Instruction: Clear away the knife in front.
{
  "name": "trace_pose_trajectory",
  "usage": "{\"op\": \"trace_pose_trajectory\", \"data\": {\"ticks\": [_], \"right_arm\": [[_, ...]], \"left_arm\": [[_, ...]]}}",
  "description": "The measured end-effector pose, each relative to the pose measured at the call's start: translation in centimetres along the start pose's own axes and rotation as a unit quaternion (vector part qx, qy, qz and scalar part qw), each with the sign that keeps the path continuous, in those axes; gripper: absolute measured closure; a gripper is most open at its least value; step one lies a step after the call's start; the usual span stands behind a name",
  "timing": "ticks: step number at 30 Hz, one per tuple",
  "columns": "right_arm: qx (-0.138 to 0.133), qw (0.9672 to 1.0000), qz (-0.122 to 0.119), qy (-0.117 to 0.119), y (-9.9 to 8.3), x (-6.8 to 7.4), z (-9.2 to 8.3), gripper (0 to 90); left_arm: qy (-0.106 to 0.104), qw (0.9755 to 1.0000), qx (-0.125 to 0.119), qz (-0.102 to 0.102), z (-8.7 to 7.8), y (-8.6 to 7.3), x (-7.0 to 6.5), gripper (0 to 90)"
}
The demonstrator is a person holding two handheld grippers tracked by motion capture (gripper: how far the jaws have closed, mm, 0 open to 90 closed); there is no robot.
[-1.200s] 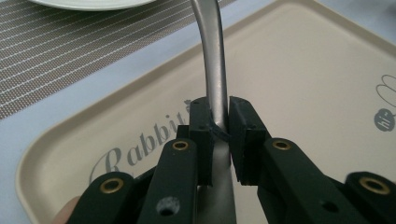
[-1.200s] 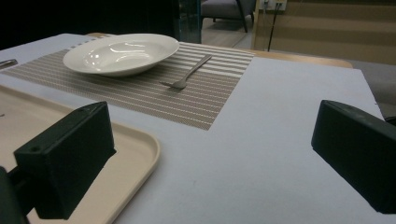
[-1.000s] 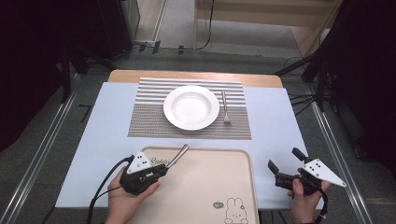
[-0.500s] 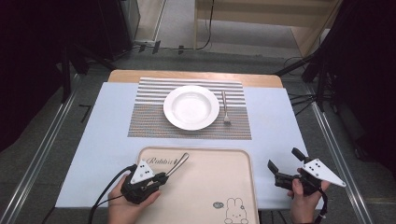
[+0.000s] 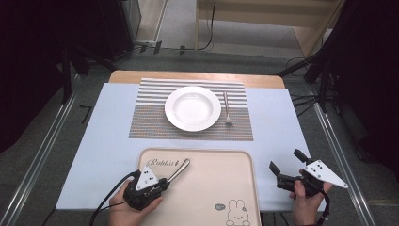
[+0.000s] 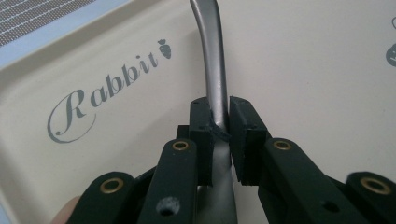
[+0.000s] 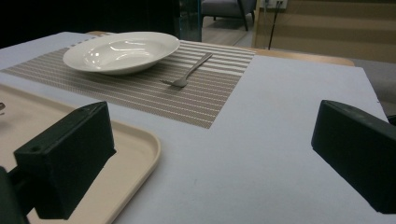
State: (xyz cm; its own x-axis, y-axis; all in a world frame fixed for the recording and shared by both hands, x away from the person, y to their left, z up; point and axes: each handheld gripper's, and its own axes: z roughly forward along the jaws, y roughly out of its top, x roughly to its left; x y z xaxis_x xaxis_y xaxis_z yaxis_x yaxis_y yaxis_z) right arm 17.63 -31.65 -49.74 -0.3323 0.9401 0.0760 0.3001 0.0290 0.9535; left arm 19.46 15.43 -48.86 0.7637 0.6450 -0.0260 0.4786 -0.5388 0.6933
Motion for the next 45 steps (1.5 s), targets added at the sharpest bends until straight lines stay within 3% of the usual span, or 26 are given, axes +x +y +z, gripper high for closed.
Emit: {"op": "trace_pose_trajectory", "data": {"ticks": [14,16,23,25,28,32,34,36,41,45], "right_arm": [[0.0,1.0,0.0,0.0,0.0,0.0,0.0,0.0],[0.0,1.0,0.0,-0.001,0.0,0.0,0.0,0.0],[0.001,1.0,0.0,-0.001,0.0,0.0,0.0,0.0],[0.0,1.0,0.0,-0.001,0.0,0.0,-0.1,0.0],[0.0,1.0,0.0,-0.001,0.0,0.0,-0.1,0.0],[0.001,1.0,0.0,-0.001,0.0,0.0,0.0,0.0],[0.0,1.0,-0.001,-0.001,0.0,0.0,0.0,0.0],[0.001,1.0,0.0,-0.002,0.0,0.0,0.0,0.0],[0.001,1.0,-0.001,-0.001,0.0,0.0,0.1,0.0],[0.002,1.0,0.0,-0.001,0.0,-0.1,0.0,0.0]], "left_arm": [[0.015,0.9993,0.033,0.002,0.6,-0.2,-0.6,79.4],[0.013,0.9988,0.047,0.005,0.8,-0.1,-0.6,79.3],[0.003,0.9988,0.05,0.0,0.8,0.0,-0.3,78.8],[0.002,0.9993,0.037,0.003,0.7,0.0,-0.2,73.6],[-0.019,0.9997,-0.01,-0.012,0.0,0.4,0.4,69.4],[-0.046,0.9984,-0.03,-0.015,-0.1,1.2,1.1,69.4],[-0.058,0.9976,-0.038,-0.008,0.0,1.5,0.9,77.0],[-0.053,0.9978,-0.036,0.014,0.4,1.8,0.3,89.1],[-0.062,0.9974,-0.01,0.036,2.0,2.5,-0.7,89.4],[-0.049,0.9976,0.014,0.047,3.1,2.8,-1.2,89.5]]}}
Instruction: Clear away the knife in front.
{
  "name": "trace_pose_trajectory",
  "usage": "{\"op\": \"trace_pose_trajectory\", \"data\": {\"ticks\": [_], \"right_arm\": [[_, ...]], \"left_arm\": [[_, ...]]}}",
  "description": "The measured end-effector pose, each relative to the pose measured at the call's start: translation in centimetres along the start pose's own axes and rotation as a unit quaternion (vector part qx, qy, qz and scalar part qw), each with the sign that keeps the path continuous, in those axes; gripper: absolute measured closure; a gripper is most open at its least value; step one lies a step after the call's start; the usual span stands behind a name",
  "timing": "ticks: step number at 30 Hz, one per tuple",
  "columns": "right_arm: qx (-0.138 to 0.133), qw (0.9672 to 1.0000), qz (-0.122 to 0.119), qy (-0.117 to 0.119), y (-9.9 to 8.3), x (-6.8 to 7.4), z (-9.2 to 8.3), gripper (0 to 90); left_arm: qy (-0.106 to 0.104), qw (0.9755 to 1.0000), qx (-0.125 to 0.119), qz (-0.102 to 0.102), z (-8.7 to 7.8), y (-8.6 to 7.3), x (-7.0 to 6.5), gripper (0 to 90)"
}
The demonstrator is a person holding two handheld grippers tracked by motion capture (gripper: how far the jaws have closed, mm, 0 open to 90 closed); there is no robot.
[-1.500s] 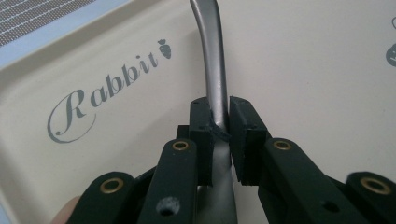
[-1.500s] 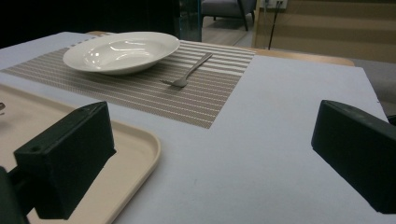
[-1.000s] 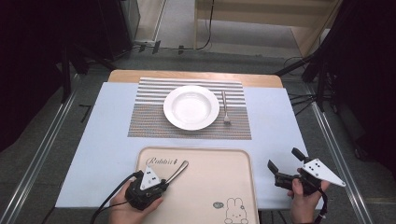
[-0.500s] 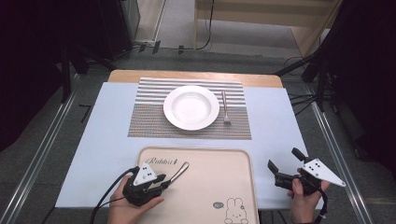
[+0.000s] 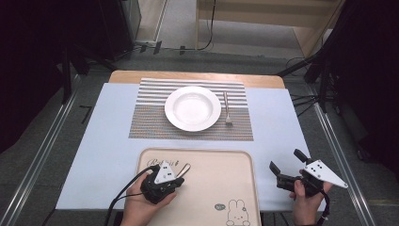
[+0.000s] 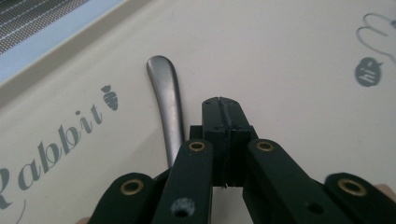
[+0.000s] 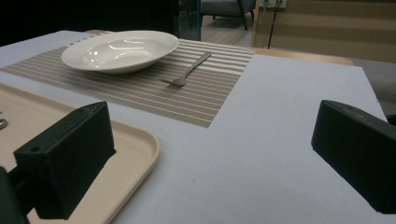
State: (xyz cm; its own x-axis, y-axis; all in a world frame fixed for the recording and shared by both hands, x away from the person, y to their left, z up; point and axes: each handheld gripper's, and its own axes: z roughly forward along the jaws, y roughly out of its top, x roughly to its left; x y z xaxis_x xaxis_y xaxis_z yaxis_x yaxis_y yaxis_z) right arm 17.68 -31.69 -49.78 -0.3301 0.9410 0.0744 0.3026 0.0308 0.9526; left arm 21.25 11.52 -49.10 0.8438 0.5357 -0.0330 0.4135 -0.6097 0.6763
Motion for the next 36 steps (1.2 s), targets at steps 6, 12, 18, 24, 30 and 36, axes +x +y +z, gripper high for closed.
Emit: {"op": "trace_pose_trajectory", "data": {"ticks": [6,12,18,24,30,36], "right_arm": [[0.0,1.0,0.001,0.0,0.0,0.0,0.0,0.0],[0.001,1.0,0.0,-0.001,0.0,0.0,0.0,0.0],[0.002,1.0,0.0,-0.001,0.0,0.1,0.1,0.0],[0.003,1.0,0.001,-0.001,0.0,0.1,0.1,0.0],[0.002,1.0,0.0,-0.001,0.0,0.1,0.1,0.0],[0.003,1.0,0.0,-0.001,0.0,0.1,0.1,0.0]], "left_arm": [[0.031,0.9991,0.024,0.016,0.8,0.0,-0.1,89.7],[0.037,0.999,0.026,-0.001,0.5,-0.4,0.8,89.7],[0.061,0.9977,0.03,-0.009,-0.3,-1.0,1.7,89.7],[0.081,0.996,0.033,-0.02,-1.2,-1.8,2.7,89.8],[0.087,0.9949,0.03,-0.04,-2.1,-2.6,3.7,89.8],[0.093,0.9937,0.024,-0.057,-2.8,-3.3,4.6,89.8]]}}
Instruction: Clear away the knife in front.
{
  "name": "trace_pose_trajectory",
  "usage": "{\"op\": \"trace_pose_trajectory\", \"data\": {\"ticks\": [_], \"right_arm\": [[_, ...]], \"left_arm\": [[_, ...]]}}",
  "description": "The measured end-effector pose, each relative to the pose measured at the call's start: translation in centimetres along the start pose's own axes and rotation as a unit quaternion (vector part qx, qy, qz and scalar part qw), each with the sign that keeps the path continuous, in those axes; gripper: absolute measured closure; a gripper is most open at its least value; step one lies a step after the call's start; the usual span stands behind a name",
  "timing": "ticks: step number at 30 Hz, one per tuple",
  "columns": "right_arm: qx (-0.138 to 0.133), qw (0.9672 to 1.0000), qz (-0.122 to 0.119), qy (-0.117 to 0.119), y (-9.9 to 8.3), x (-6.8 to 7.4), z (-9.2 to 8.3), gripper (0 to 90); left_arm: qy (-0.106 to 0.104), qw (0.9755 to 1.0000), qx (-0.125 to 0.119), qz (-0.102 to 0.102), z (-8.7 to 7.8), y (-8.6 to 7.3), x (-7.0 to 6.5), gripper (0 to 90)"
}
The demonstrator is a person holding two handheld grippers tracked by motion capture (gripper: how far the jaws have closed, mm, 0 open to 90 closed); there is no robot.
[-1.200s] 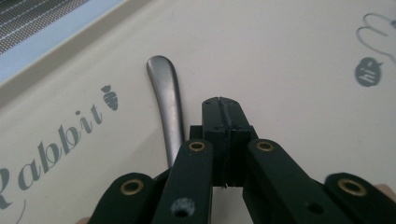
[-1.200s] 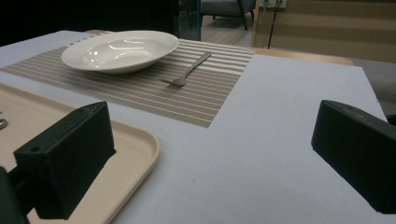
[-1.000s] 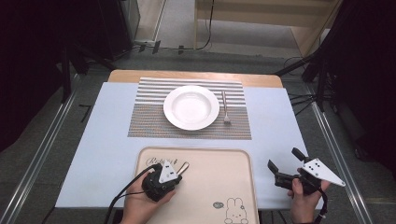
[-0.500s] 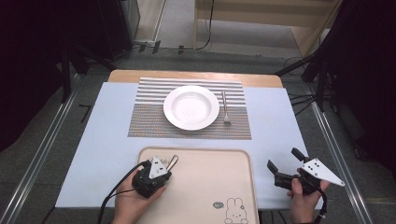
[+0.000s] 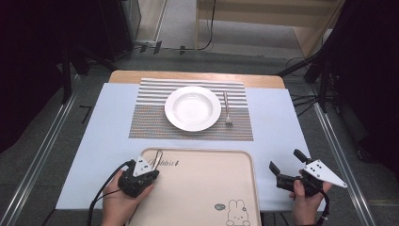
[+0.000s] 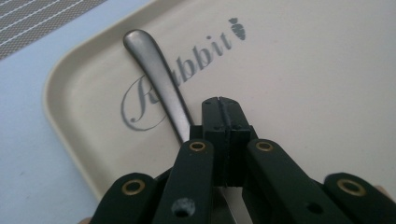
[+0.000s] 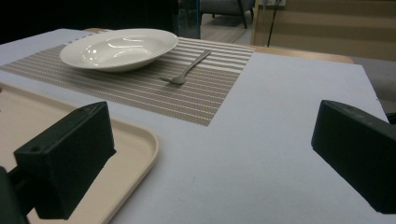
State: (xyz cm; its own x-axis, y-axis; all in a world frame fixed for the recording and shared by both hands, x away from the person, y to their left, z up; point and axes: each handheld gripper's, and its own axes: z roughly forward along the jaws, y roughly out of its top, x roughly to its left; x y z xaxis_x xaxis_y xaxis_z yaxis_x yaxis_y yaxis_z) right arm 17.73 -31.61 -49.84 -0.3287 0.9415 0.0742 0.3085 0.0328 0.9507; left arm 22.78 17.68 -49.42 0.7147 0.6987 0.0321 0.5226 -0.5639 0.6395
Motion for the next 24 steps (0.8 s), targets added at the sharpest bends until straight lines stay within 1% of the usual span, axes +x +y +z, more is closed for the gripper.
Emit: {"op": "trace_pose_trajectory", "data": {"ticks": [7,10,12,13,14,16,17,18,20,21,23,24], "right_arm": [[0.001,1.0,0.0,0.0,0.0,0.0,0.0,0.0],[0.002,1.0,0.0,0.0,0.0,0.0,0.1,0.0],[0.002,1.0,-0.001,0.001,0.0,0.0,0.1,0.0],[0.002,1.0,-0.002,0.001,0.0,0.1,0.1,0.0],[0.002,1.0,-0.002,0.001,0.0,0.1,0.2,0.0],[0.003,1.0,-0.002,0.0,0.0,0.1,0.2,0.0],[0.003,1.0,-0.003,0.0,-0.1,0.1,0.2,0.0],[0.002,1.0,-0.002,0.0,-0.1,0.0,0.2,0.0],[0.004,1.0,-0.001,-0.002,-0.1,0.0,0.2,0.0],[0.005,1.0,-0.001,-0.002,-0.1,0.0,0.2,0.0],[0.004,1.0,-0.002,-0.002,-0.1,0.0,0.2,0.0],[0.004,1.0,-0.003,-0.002,-0.1,0.0,0.2,0.0]], "left_arm": [[0.002,0.9999,-0.004,-0.015,-0.6,-0.7,0.9,89.7],[-0.002,0.9997,-0.01,-0.021,-0.7,-1.0,1.3,89.7],[-0.001,0.9996,-0.018,-0.021,-0.8,-1.1,1.4,89.7],[-0.001,0.9994,-0.03,-0.02,-0.9,-1.1,1.5,89.7],[-0.009,0.9986,-0.046,-0.022,-1.2,-1.2,1.7,89.6],[-0.022,0.9961,-0.079,-0.031,-1.7,-1.3,2.1,89.3],[-0.026,0.9946,-0.094,-0.036,-1.9,-1.4,2.3,86.8],[-0.033,0.9929,-0.106,-0.043,-2.1,-1.4,2.6,77.6],[-0.054,0.9881,-0.132,-0.057,-2.6,-1.5,3.2,68.9],[-0.055,0.986,-0.145,-0.061,-2.8,-1.7,3.5,65.1],[-0.047,0.9826,-0.165,-0.071,-3.2,-1.9,3.9,54.9],[-0.044,0.9814,-0.172,-0.074,-3.4,-1.9,4.1,49.4]]}}
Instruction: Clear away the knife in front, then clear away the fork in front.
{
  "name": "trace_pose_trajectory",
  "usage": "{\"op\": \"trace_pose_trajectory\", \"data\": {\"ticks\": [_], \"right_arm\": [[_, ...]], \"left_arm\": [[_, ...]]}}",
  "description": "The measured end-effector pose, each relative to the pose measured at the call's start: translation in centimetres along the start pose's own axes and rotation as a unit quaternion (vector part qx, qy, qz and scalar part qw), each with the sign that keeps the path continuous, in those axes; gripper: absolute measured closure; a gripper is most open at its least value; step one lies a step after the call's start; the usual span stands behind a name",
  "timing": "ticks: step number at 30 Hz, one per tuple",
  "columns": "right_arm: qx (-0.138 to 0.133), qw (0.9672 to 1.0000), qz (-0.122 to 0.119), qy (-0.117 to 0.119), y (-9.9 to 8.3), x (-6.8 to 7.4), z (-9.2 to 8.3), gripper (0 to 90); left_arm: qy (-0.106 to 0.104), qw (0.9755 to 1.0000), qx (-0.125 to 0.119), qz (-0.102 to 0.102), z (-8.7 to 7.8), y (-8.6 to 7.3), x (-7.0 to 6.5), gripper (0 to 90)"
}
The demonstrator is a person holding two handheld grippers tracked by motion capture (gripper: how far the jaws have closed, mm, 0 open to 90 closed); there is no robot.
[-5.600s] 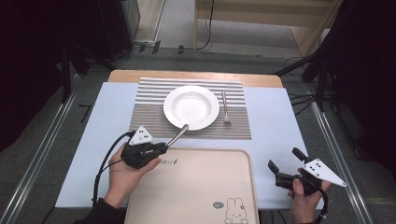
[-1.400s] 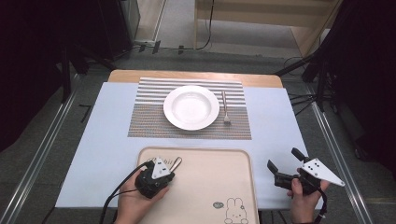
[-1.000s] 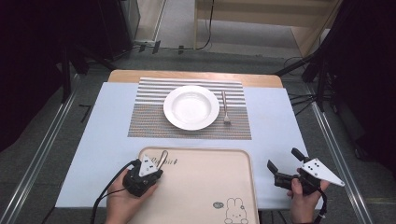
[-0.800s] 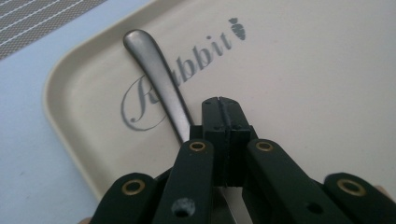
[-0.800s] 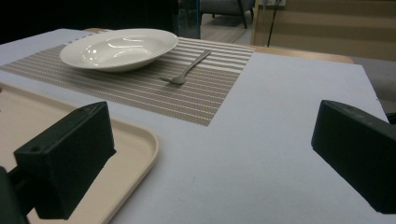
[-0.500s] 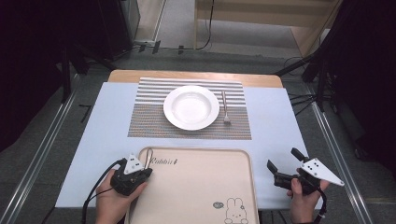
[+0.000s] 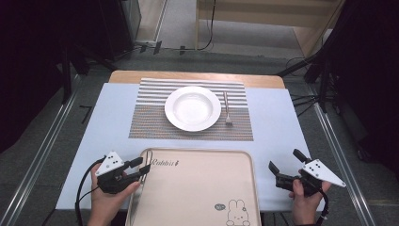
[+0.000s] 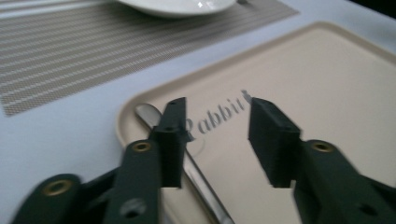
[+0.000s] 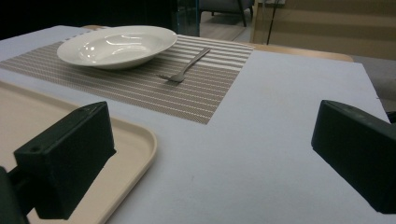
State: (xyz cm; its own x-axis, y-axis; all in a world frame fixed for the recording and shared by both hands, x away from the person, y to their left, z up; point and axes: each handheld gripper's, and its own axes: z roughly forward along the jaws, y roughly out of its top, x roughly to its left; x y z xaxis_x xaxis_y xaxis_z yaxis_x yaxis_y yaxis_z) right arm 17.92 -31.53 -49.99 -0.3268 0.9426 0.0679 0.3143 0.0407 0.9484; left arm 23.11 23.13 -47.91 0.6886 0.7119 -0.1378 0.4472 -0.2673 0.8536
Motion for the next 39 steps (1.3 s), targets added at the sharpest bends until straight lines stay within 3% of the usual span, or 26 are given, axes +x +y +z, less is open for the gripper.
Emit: {"op": "trace_pose_trajectory", "data": {"ticks": [5,9,11,15,26,33,39], "right_arm": [[0.003,1.0,-0.001,-0.001,0.0,0.1,0.1,0.0],[0.005,1.0,-0.001,-0.002,-0.1,0.1,0.1,0.0],[0.004,1.0,-0.002,-0.001,0.0,0.1,0.2,0.0],[0.001,1.0,0.0,0.003,0.2,0.0,0.3,0.0],[-0.016,0.9998,0.004,-0.006,2.0,-0.1,0.0,0.0],[-0.008,0.9999,-0.005,-0.013,3.6,0.2,1.0,0.0],[0.002,0.9999,-0.011,-0.011,5.3,0.4,2.5,0.0]], "left_arm": [[0.001,0.9996,-0.026,-0.01,-0.9,0.1,0.7,30.7],[0.003,0.9993,-0.032,-0.019,-1.3,0.1,1.3,14.5],[-0.003,0.9991,-0.037,-0.021,-1.5,0.0,1.7,12.4],[-0.021,0.9986,-0.044,-0.018,-1.7,0.1,2.1,0.0],[-0.002,0.9976,-0.069,-0.01,-2.7,-0.5,3.5,0.0],[0.0,0.9953,-0.095,-0.017,-3.5,-0.7,4.4,0.0],[0.001,0.995,-0.098,-0.018,-4.0,-1.1,4.6,0.0]]}}
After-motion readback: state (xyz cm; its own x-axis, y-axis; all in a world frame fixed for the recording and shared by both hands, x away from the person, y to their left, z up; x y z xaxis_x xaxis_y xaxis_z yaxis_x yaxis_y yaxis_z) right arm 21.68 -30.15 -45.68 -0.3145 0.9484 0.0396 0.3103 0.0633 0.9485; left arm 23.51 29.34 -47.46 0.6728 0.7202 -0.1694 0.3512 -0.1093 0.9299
